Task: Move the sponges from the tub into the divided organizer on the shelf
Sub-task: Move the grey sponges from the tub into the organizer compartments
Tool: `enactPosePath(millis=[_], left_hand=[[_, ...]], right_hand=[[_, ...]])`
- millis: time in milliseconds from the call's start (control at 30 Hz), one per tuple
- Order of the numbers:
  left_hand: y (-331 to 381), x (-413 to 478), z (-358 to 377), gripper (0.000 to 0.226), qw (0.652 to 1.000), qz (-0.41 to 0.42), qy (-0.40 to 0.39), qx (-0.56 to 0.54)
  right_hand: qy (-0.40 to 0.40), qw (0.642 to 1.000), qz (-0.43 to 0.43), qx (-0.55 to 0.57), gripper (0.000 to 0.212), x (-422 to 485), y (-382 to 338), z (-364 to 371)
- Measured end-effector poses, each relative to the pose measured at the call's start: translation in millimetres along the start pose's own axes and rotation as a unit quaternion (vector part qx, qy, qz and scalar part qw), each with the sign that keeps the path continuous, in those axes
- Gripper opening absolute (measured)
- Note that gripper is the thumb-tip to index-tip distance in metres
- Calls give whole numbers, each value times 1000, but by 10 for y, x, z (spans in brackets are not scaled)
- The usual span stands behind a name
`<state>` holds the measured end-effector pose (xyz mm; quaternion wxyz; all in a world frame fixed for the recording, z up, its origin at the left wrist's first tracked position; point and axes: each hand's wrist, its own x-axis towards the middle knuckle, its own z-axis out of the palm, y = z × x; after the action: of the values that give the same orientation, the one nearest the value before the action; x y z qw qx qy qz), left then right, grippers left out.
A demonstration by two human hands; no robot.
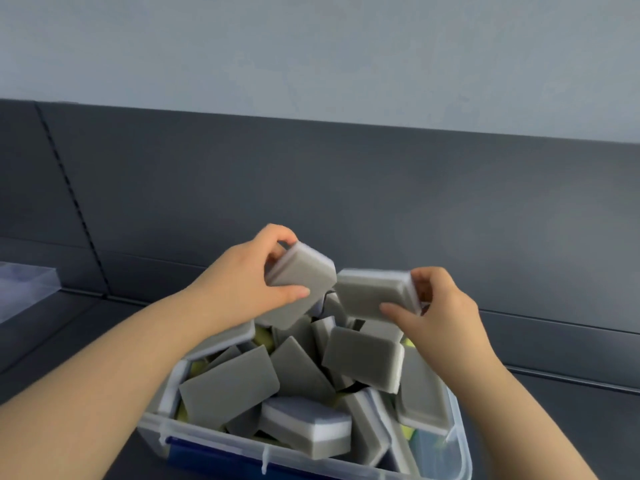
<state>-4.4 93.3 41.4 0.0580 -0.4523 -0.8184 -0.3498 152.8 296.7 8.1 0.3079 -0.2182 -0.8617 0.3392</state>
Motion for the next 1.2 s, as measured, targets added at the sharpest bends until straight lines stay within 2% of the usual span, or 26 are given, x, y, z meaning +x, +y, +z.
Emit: enactPosePath(millis=[100,267,433,600,800,1000,1200], left_hand=[[17,-157,-40,64,995,-1,80,-61],[-86,-399,-154,46,966,-36,138,-216],[-289,-745,-454,41,946,-64,175,-265],[-585,-1280,-934,44,958,-77,179,-213],[-1097,-2245,-1624,47,960,-131,203,-143],[-1706,-3335,-2127,54,954,-210,209,-33],[-2031,-4034,-2389,66,966,-186,159,80]], right_hand=[[7,999,2,44,36,-17,-90,47],[21,995,-4,95,32,-143,-350,122],[24,994,-44,101,31,-368,-765,335],[-5,992,-57,117,32,-672,-1211,801],[-59,984,-71,151,31,-1223,-1884,1556],[-123,980,-129,91,40,-1912,-2482,2450],[-169,965,-190,69,40,-2343,-2895,3033]])
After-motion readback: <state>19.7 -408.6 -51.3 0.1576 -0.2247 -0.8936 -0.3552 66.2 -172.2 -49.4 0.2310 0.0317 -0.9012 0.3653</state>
